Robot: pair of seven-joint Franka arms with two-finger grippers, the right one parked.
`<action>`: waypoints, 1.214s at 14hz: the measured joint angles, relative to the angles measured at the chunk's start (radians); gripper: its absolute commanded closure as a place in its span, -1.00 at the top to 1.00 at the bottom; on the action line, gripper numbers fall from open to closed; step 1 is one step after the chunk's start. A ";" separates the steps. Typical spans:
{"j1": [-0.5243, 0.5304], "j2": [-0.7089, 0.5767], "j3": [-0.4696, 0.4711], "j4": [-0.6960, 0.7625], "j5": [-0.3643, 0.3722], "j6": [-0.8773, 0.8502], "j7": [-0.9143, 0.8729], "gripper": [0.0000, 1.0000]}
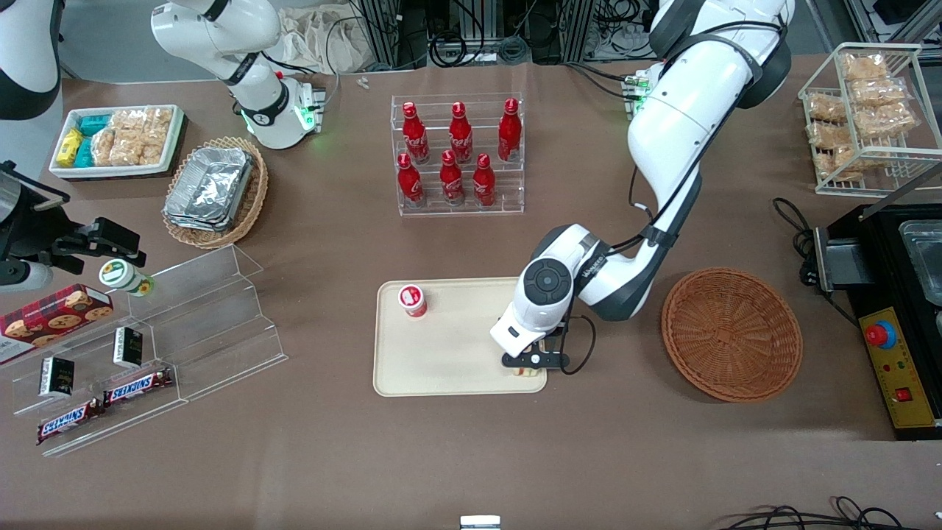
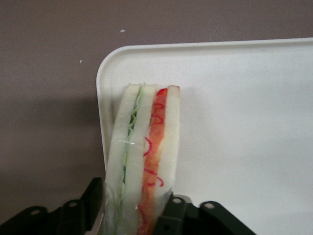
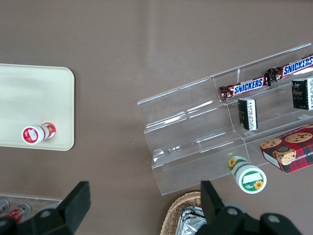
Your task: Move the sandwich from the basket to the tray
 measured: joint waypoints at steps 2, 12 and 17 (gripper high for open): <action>0.000 0.000 0.000 0.001 0.006 0.003 0.002 1.00; 0.123 -0.245 0.005 0.048 -0.043 -0.311 0.031 1.00; 0.295 -0.437 0.009 0.045 -0.199 -0.571 0.326 1.00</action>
